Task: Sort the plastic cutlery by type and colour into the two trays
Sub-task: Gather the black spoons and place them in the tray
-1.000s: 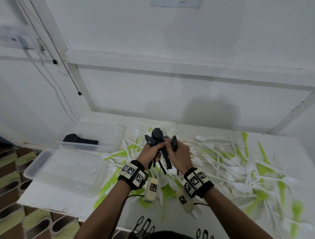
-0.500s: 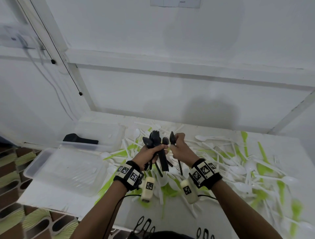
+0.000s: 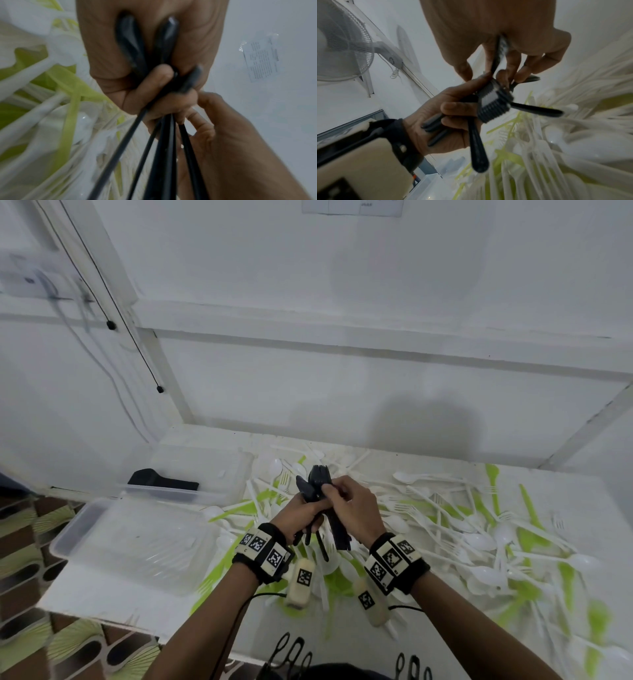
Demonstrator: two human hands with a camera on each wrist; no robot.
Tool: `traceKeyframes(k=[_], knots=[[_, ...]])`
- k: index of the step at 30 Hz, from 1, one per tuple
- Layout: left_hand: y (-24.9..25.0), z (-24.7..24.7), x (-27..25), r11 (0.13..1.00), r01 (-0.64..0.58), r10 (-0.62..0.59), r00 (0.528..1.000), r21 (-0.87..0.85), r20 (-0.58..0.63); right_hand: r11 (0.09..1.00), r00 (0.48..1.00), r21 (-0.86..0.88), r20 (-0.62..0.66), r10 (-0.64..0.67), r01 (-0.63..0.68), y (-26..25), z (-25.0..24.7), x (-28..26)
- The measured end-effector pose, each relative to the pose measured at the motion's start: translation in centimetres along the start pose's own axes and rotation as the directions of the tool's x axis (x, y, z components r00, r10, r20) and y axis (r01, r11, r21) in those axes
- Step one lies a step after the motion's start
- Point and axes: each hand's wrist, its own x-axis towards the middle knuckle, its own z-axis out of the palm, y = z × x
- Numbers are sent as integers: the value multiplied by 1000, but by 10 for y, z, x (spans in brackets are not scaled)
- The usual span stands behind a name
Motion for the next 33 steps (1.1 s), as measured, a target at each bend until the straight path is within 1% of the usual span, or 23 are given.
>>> traceKeyframes(k=[3,5,7,9,11,12,13,15,17,19,20,22,23,24,26,28,30,32,33], knots=[[9,-2,-5,990,-22,14,998,137,61,1000,1000,-5,27,11,-11,-1,-3,-3],[13,-4,-8,984,-49,33,995,172,98,1000,999,-11,35,26,-26,0,-5,-3],[11,-7,-5,986,-72,59,994,148,91,999,999,7,17,-34,34,-1,-5,-2],[9,-7,-2,989,-103,94,992,110,84,995,995,52,-62,-83,86,-3,-2,0],[10,-6,-2,988,-148,143,985,38,99,989,983,127,-175,-58,80,-5,-3,8],[11,-5,-2,986,-165,164,983,5,86,980,978,190,-206,-16,57,-7,-7,15],[11,-6,-2,984,-174,176,983,-26,57,965,978,262,-206,29,26,-9,-12,21],[9,-10,-1,976,-194,194,981,-93,-9,930,979,368,-176,98,-27,-9,-25,29],[6,-13,0,968,-216,213,976,-131,-35,921,978,379,-143,151,-86,-3,-32,33],[6,-13,-2,965,-222,220,975,-138,-26,905,968,387,-100,232,-177,8,-30,33],[7,-12,-3,963,-222,223,975,-155,-14,869,956,435,-61,287,-234,12,-27,33],[8,-8,-4,950,-217,229,973,-223,26,737,929,590,66,363,-329,12,-22,33],[9,-6,-4,940,-211,233,971,-269,51,670,922,650,136,363,-359,11,-21,33],[8,-5,-3,930,-207,239,968,-303,72,621,920,689,189,344,-374,9,-20,32],[6,-3,-1,926,-230,264,962,-300,75,574,925,733,216,312,-364,7,-18,31],[2,-1,0,924,-309,319,948,-226,4,551,931,768,160,329,-327,5,-17,32],[-5,-1,0,916,-379,371,925,-132,-79,559,934,788,56,352,-258,4,-19,36],[-11,0,1,923,-377,367,924,-83,-109,600,938,775,-27,346,-199,3,-22,38],[-13,1,1,928,-363,352,928,-85,-125,620,941,764,-53,333,-176,3,-22,38]])
